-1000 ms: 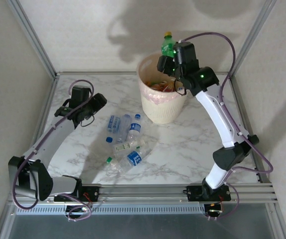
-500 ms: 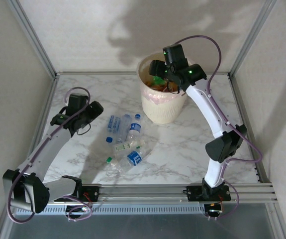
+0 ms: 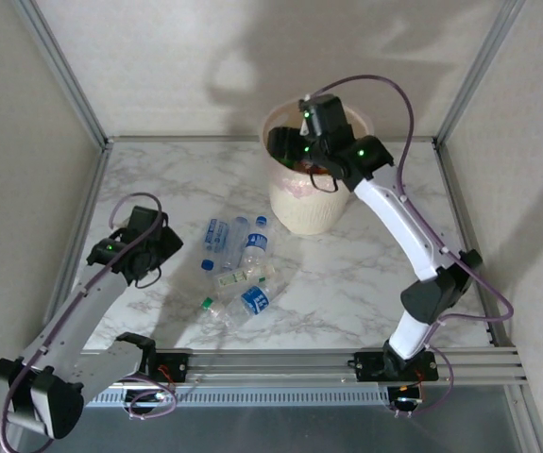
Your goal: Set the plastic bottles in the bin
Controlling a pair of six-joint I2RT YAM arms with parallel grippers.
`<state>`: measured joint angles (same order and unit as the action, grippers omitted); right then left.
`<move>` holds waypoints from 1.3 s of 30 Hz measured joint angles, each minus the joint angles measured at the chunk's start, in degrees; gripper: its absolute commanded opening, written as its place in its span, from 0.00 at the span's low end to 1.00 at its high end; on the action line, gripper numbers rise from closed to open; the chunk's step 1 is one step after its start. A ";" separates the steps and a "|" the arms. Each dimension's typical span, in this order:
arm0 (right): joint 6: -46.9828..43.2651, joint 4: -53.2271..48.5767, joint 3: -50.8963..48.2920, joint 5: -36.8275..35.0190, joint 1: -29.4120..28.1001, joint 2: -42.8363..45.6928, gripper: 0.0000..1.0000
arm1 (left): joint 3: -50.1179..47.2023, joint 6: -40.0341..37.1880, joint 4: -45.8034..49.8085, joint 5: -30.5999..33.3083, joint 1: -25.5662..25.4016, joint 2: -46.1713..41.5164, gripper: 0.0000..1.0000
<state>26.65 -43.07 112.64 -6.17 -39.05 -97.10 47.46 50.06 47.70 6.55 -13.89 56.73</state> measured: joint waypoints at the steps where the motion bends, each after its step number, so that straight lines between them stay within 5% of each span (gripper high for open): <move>1: -0.63 0.66 -0.96 0.11 -2.03 1.05 0.78 | -1.27 1.05 0.26 0.15 -0.76 -0.20 0.83; 10: -3.39 4.70 -11.26 0.22 -12.26 5.68 0.80 | -7.48 10.01 -2.14 -0.85 -9.94 4.24 0.84; 20: -1.75 5.05 -19.41 -0.17 -12.98 9.42 0.81 | -11.37 13.31 -9.49 -1.01 -10.08 9.68 0.80; 39: 0.15 6.12 -21.33 -0.31 -13.03 11.63 0.76 | -10.99 13.16 -11.34 3.28 -10.08 15.32 0.52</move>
<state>26.81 -36.95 91.31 -6.48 -52.07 -85.47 36.47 63.22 36.36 9.82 -23.97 72.05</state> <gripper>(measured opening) 0.760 0.589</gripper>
